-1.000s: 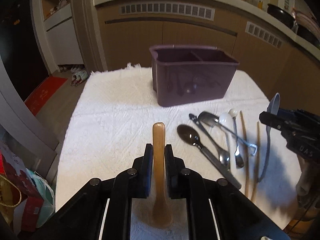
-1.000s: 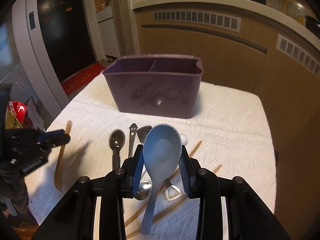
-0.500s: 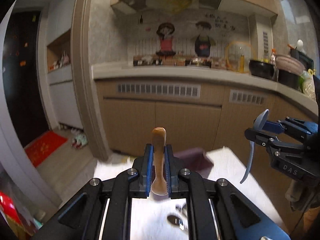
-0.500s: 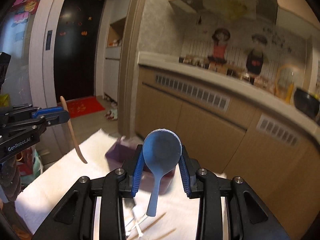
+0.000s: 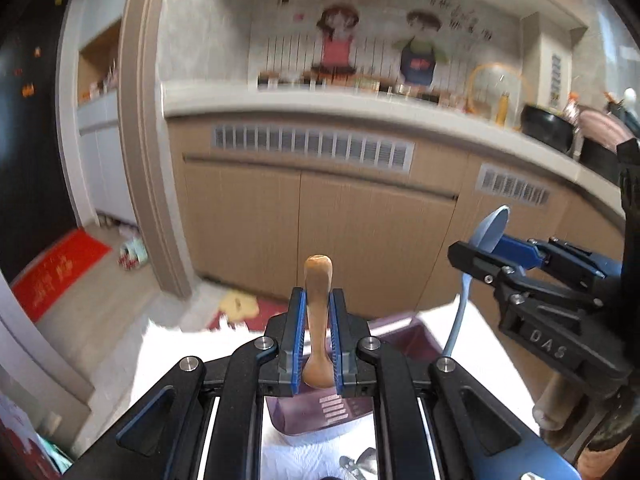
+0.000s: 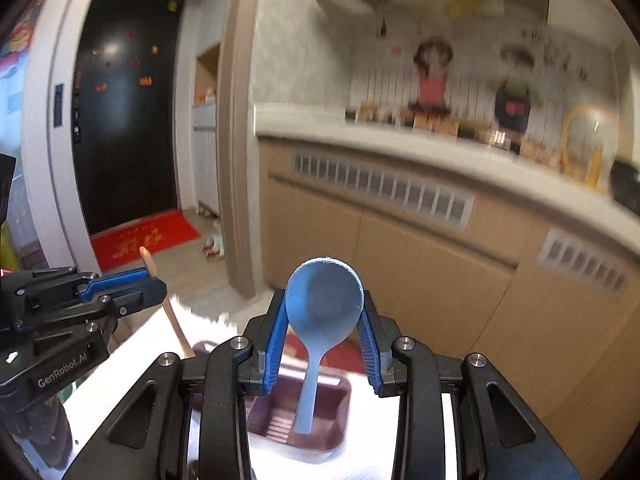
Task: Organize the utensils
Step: 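Lower both spoons into the purple caddy and open both tools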
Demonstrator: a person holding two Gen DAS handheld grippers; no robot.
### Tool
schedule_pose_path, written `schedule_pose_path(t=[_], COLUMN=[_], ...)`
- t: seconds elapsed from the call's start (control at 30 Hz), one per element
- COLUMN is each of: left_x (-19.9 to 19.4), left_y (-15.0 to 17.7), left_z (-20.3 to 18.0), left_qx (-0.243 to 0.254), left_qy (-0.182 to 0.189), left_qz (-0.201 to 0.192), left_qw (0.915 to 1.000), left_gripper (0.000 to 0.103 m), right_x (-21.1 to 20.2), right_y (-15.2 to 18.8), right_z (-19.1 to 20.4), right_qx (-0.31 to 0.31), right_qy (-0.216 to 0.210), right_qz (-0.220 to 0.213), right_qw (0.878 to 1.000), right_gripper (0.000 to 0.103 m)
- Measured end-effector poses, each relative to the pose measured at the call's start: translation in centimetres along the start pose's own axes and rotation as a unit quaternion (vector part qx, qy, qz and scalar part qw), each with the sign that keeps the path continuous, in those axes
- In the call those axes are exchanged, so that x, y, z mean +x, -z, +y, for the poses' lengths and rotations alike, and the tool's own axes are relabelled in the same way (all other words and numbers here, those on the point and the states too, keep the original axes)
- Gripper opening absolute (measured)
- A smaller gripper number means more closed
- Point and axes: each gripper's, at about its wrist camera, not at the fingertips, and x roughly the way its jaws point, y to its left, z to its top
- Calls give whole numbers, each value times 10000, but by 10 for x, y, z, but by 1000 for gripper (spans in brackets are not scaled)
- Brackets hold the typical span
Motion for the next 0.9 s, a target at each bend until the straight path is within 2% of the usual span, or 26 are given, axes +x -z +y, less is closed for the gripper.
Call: schedule_pose_path(t=[0.17, 0.3, 0.37, 0.4, 0.5, 0.67, 0.7, 0.77, 0.9], left_x=[46, 66, 67, 68, 53, 7, -1, -13, -20], left_y=[24, 39, 43, 44, 40, 34, 37, 45, 80], left_z=[3, 5, 5, 5, 4, 3, 2, -1, -7], left_qx=[-194, -290, -324, -337, -319, -452, -461, -482, -578], left_qy=[90, 160, 187, 210, 213, 174, 163, 141, 363], left_qz=[670, 994, 1043, 1043, 876, 466, 452, 505, 1025], left_qw=[9975, 9945, 9938, 9938, 9954, 9977, 9978, 9975, 9924], left_gripper=[10, 11, 22, 25, 34, 66, 69, 75, 75], right_x=[55, 80, 86, 87, 81, 47, 38, 18, -11], right_y=[33, 56, 64, 67, 72, 68, 67, 73, 92], right_z=[-6, -8, -8, -8, -8, -15, -18, -20, -19], right_qx=[212, 340, 366, 356, 331, 386, 386, 364, 300], right_qy=[-163, -386, -442, -448, -417, -387, -381, -318, -299], right_qz=[680, 1154, 1280, 1308, 1279, 1036, 990, 926, 982], right_qw=[9973, 9920, 9901, 9898, 9904, 9931, 9936, 9945, 9943], right_gripper=[35, 35, 37, 40, 51, 56, 58, 64, 66])
